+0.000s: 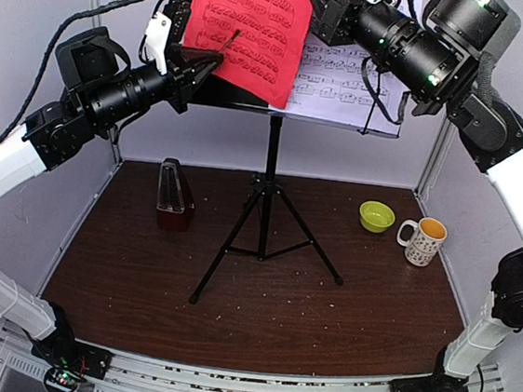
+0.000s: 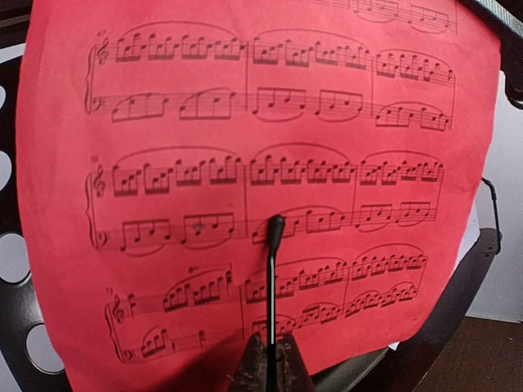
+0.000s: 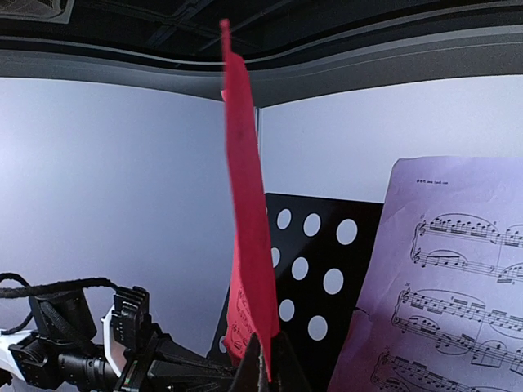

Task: Set up the instrument practice props

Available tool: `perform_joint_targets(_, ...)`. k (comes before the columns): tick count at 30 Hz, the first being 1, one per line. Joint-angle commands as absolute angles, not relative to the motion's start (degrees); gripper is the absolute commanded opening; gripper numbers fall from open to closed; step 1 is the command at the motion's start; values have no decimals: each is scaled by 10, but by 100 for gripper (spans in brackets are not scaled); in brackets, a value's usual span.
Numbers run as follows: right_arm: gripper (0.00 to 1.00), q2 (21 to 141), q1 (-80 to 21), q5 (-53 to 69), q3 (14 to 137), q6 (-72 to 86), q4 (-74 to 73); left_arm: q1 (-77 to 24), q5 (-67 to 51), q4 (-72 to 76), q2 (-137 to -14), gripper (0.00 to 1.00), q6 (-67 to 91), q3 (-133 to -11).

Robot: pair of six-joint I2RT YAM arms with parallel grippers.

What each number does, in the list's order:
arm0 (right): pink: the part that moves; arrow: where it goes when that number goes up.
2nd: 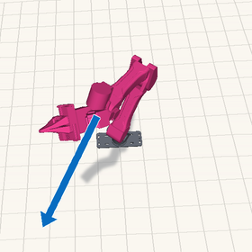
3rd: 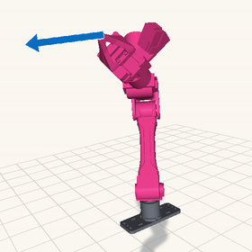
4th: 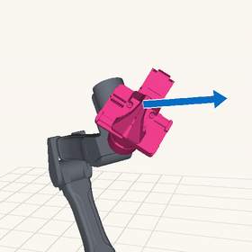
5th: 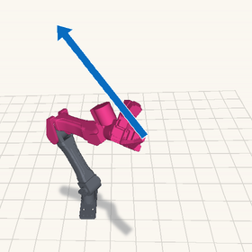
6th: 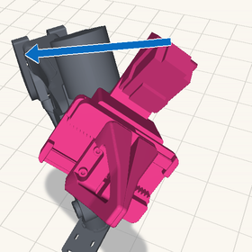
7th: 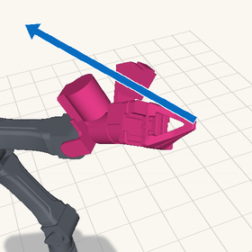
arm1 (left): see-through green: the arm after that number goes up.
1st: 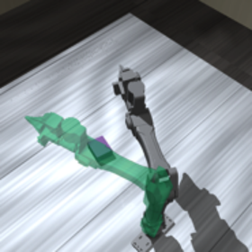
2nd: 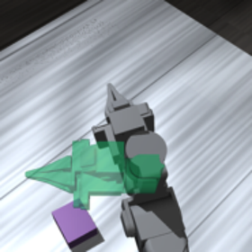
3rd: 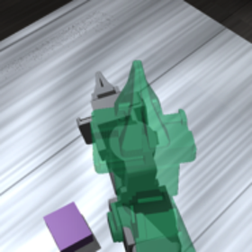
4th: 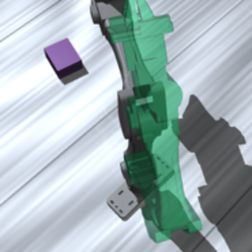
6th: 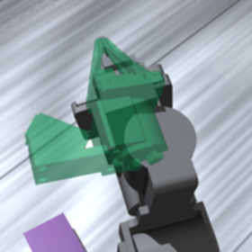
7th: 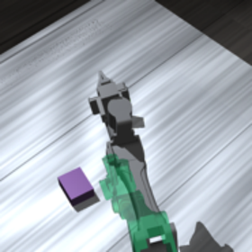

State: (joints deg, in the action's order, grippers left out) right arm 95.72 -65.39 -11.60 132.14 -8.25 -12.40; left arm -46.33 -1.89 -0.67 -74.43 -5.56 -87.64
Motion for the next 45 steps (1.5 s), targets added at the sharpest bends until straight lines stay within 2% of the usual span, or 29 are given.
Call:
perform_joint_targets(1, 0, 964, -642, -87, 1328, -100, -134, -466, -62, 46, -730, 0, -64, -889)
perform_joint_targets(45, 0, 1025, -576, 24, 1348, -152, -110, -466, -79, 37, -746, 0, -79, -903)
